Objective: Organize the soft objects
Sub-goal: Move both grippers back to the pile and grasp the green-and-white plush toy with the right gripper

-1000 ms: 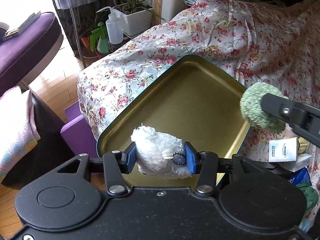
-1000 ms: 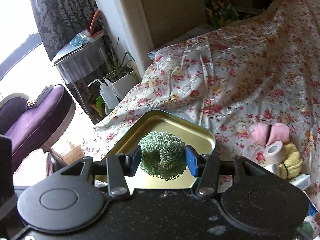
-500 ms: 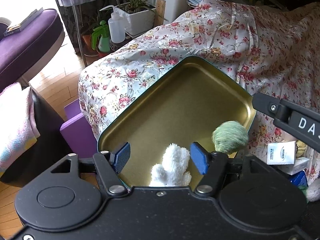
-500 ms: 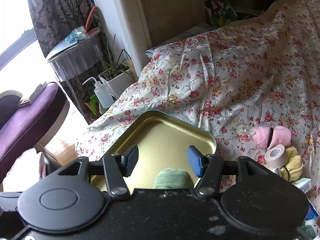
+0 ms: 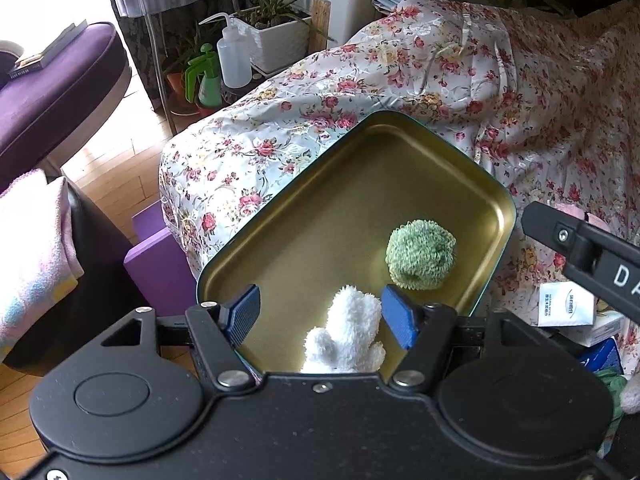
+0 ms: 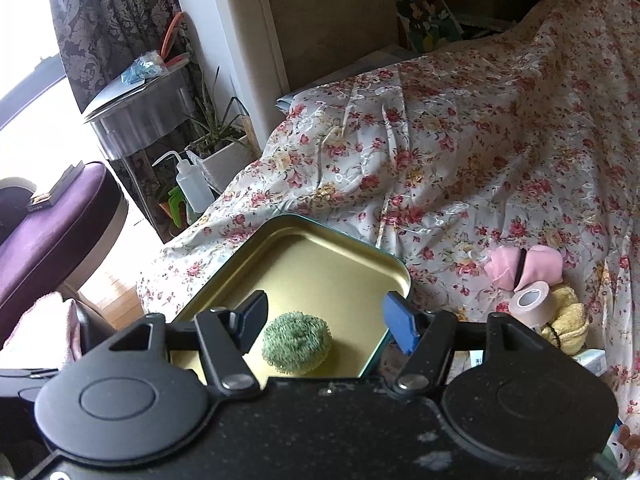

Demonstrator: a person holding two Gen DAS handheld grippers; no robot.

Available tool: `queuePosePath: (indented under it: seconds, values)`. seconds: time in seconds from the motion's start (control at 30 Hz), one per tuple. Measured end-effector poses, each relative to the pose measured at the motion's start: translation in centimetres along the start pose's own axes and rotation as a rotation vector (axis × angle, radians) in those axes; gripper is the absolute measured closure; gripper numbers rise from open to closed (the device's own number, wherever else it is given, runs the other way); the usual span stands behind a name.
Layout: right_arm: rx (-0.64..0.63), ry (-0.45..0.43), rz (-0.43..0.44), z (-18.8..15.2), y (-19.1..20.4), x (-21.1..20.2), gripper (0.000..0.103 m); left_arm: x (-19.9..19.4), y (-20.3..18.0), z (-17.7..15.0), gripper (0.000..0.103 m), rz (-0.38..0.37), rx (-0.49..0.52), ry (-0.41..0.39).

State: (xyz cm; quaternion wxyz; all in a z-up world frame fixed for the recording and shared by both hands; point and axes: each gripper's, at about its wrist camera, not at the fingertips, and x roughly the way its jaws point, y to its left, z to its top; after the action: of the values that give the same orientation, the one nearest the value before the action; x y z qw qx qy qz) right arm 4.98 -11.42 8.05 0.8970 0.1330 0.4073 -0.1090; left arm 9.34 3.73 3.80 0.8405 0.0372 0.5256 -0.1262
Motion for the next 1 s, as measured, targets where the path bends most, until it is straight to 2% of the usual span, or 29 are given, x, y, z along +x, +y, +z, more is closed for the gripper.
queuePosePath:
  seconds: [0.5, 0.73, 0.93, 1.0]
  values:
    - [0.025, 0.000, -0.046, -1.6, -2.7, -0.8, 0.031, 0.0, -0.6, -0.4, 0.039, 0.020, 0.038, -0.017]
    - [0.027, -0.026, -0.116, -3.3, -5.8, -1.5, 0.026, -0.1, -1.5, -0.7, 0.039, 0.024, 0.070, -0.026]
    - [0.064, -0.103, -0.185, -4.7, -9.2, -3.5, 0.017, -0.3, -3.1, -1.1, 0.036, 0.034, 0.123, -0.049]
    - [0.075, -0.156, -0.221, -5.3, -10.4, -4.5, 0.007, -0.4, -3.9, -1.4, 0.033, 0.040, 0.150, -0.062]
